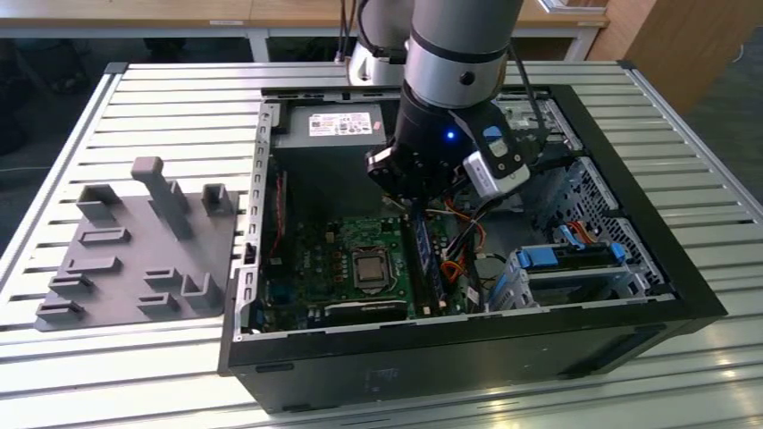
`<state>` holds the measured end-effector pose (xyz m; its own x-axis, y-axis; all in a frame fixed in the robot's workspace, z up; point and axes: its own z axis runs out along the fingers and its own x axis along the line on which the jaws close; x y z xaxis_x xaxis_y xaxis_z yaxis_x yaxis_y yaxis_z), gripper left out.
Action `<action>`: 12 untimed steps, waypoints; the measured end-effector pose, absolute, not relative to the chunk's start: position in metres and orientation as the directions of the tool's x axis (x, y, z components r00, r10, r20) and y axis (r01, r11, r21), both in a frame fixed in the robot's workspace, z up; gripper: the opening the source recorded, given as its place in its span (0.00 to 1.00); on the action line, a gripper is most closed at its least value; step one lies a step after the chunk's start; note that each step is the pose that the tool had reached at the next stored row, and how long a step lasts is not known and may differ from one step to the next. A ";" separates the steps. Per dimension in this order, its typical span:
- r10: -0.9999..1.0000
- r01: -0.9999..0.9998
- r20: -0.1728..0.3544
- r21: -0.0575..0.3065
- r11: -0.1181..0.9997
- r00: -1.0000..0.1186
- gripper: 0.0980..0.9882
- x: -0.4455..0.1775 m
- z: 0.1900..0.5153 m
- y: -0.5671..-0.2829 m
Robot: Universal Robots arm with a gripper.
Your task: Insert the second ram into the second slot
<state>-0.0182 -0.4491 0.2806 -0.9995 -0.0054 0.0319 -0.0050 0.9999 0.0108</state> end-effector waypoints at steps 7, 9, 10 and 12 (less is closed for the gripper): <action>-0.005 -0.005 0.028 0.011 1.000 -1.000 0.04 -0.018 0.271 -0.449; -0.006 -0.005 0.028 0.011 1.000 -1.000 0.04 -0.017 0.267 -0.449; -0.006 -0.006 0.028 0.011 1.000 -1.000 0.04 -0.017 0.265 -0.449; -0.006 -0.006 0.028 0.011 1.000 -1.000 0.04 -0.016 0.261 -0.449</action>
<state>-0.0163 -0.4491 0.2615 -0.9996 -0.0060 0.0284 -0.0057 0.9999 0.0107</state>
